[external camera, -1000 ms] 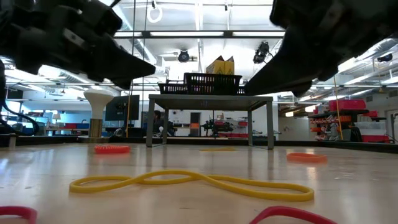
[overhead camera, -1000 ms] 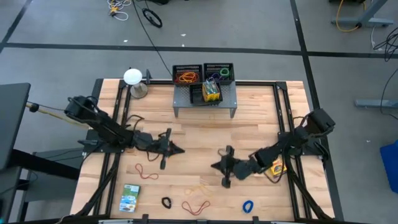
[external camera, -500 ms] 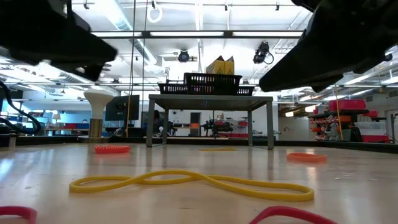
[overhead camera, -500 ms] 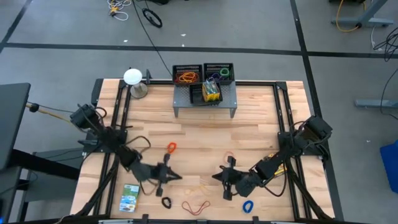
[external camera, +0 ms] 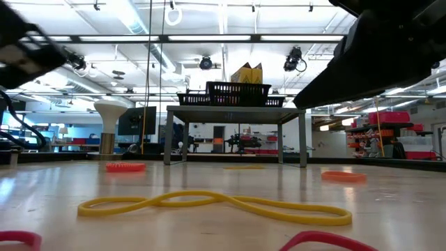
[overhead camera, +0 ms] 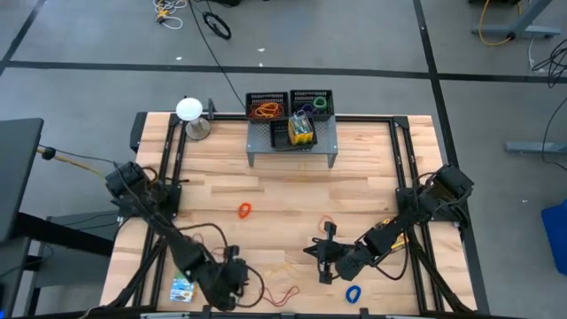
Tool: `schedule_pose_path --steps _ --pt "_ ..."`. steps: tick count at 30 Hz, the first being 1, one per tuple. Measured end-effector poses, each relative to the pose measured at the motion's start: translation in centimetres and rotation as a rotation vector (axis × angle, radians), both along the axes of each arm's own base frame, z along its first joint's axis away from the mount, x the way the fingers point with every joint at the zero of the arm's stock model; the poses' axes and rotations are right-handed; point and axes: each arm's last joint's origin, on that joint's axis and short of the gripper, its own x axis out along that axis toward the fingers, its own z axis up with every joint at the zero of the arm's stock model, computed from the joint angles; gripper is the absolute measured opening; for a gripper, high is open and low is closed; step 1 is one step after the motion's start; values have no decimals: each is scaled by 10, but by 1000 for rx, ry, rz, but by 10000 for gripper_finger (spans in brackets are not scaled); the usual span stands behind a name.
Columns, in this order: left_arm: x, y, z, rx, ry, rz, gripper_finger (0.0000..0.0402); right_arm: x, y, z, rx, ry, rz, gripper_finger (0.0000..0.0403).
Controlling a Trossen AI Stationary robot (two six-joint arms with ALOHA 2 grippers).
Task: Pick & Place Office Desk Supplies
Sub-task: Put the black spring keychain into the top right black basket on the shelf
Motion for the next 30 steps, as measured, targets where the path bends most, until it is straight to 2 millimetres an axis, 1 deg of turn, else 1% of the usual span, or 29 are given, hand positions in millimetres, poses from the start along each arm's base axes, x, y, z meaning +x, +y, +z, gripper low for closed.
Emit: schedule_pose_path --steps 4,7,10,15,17,19,23,24,25,28,30 --pt "-3 -9 -7 -4 136 20 104 0 0 -1 -22 8 11 9" --pt "-6 -7 -19 15 234 41 122 1 -2 0 -49 10 22 9" --pt "-6 -8 -29 11 278 64 133 2 -3 0 -54 10 19 9" --pt "-5 -8 -34 22 289 57 133 4 -6 0 -72 7 22 9" --pt "-5 -8 -32 21 287 53 125 6 -8 0 -73 7 15 9" --pt "-5 -7 -31 16 294 48 109 7 -11 0 -74 7 5 9" --pt "-7 -5 -27 41 293 23 45 12 -17 0 -81 9 -14 9" --pt "-8 -4 -25 59 287 29 27 12 -19 0 -78 9 -20 9" --pt "-10 -1 -22 90 274 48 18 13 -20 0 -65 8 -30 9" --pt "-10 5 -10 174 153 130 13 15 -23 0 4 12 -50 9" --pt "-5 11 -5 236 64 186 12 17 -25 0 56 20 -57 9"
